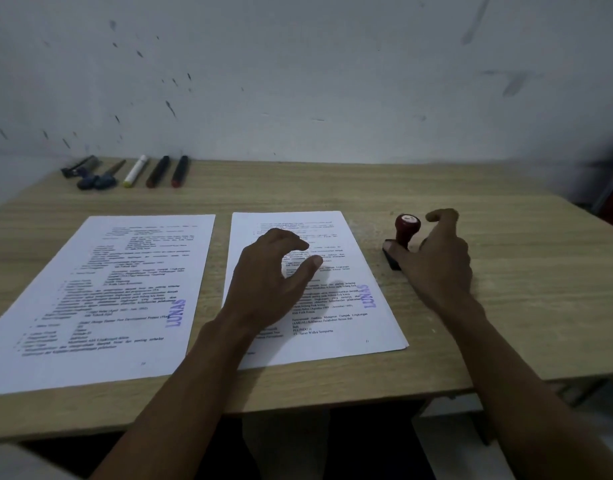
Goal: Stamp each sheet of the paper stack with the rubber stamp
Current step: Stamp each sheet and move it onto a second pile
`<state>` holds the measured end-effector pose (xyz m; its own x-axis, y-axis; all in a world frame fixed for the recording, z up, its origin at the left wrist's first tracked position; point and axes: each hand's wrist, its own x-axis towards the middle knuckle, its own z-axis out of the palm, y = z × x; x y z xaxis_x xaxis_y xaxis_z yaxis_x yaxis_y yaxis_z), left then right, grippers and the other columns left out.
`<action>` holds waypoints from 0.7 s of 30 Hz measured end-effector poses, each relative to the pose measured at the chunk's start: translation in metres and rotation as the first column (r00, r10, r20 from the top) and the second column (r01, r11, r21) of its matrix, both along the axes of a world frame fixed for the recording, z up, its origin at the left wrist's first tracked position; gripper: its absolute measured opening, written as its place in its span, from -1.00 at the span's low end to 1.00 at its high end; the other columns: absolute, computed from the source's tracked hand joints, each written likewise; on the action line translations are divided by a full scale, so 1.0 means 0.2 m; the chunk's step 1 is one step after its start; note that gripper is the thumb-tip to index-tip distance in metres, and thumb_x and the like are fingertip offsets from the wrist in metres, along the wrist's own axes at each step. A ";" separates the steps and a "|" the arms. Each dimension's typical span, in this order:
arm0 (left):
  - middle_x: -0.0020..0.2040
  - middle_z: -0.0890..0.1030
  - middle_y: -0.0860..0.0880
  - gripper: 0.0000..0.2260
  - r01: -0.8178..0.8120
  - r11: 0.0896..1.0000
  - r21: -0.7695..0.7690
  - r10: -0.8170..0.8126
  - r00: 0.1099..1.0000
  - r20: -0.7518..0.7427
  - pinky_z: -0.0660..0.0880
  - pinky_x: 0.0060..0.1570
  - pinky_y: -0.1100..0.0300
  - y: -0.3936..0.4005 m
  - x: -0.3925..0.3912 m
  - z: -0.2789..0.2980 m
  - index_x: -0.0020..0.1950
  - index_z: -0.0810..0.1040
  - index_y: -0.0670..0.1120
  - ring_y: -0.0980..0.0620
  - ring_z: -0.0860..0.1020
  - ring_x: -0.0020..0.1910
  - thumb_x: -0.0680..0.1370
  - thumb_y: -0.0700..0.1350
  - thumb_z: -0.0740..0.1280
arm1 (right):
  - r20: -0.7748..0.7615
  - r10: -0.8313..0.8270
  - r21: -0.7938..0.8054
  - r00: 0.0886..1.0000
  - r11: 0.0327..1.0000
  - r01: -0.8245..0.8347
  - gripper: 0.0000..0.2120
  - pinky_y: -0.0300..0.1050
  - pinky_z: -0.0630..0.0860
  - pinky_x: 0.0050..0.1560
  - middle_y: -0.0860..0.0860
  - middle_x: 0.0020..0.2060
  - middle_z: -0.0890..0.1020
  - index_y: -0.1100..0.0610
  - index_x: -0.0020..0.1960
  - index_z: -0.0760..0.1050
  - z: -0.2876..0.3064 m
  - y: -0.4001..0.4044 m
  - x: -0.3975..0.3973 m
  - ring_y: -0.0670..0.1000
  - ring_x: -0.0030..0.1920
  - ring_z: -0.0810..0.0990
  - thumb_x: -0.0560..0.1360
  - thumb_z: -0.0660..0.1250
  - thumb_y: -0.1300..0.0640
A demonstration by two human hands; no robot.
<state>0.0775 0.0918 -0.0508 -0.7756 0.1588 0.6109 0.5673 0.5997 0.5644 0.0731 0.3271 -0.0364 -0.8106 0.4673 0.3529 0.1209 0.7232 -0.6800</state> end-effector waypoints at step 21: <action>0.04 0.57 -0.09 -0.73 -0.593 0.793 -0.143 0.580 0.661 0.475 0.39 -0.12 0.07 -0.11 0.02 0.09 0.03 0.50 -0.09 -0.15 0.56 0.04 0.42 -0.04 0.46 | 0.144 0.216 0.170 0.966 0.956 -0.239 -0.58 -0.01 0.52 -0.02 -0.03 0.03 0.62 0.00 0.13 0.56 -0.14 -0.18 0.28 0.05 0.06 0.56 0.41 0.42 -0.24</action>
<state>0.0819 0.0689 -0.0320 -0.8879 -0.4385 0.1389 -0.2399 0.6991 0.6736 0.1284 0.2912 -0.0639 -0.9301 0.2019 0.3067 0.0127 0.8524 -0.5227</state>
